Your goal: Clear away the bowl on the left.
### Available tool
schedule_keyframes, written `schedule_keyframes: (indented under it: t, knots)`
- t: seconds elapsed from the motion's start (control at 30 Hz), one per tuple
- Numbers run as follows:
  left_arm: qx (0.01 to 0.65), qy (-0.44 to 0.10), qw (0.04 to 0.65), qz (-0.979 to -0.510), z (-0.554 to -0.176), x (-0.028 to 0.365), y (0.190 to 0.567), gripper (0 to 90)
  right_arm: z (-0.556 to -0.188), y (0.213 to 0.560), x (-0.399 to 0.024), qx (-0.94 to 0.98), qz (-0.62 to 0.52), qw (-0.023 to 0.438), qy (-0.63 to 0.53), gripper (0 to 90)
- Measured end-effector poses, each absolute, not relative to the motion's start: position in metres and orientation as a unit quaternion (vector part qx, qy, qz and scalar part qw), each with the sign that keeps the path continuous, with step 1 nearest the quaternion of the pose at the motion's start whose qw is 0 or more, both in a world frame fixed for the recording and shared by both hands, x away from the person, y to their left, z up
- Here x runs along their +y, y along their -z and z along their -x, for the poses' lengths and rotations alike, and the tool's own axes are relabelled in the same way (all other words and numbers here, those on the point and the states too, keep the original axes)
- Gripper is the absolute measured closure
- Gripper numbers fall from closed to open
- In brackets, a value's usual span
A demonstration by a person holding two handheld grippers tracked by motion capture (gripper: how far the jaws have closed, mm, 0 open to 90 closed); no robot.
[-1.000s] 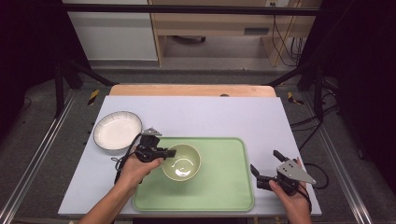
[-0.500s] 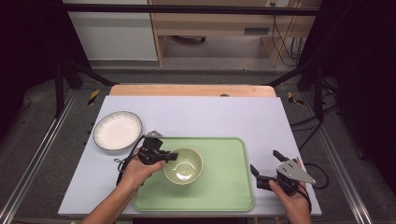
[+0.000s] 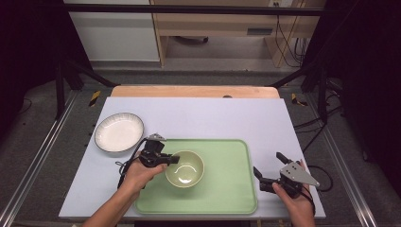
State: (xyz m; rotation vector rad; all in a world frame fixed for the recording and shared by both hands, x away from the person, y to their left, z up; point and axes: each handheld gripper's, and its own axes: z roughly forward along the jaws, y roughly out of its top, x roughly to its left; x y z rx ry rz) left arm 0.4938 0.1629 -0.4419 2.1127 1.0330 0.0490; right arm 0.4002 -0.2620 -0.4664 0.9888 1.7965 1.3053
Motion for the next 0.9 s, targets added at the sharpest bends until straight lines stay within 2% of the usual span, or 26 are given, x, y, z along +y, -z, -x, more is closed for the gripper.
schedule_keyframes:
  t: [0.9]
  knots:
    - [0.422, -0.002, 0.384, -0.821, -0.4978, 0.1639, 0.4480, 81.8, -0.4004, 0.4666, -0.2622, 0.693, -0.382, 0.348, -0.503, 3.2]
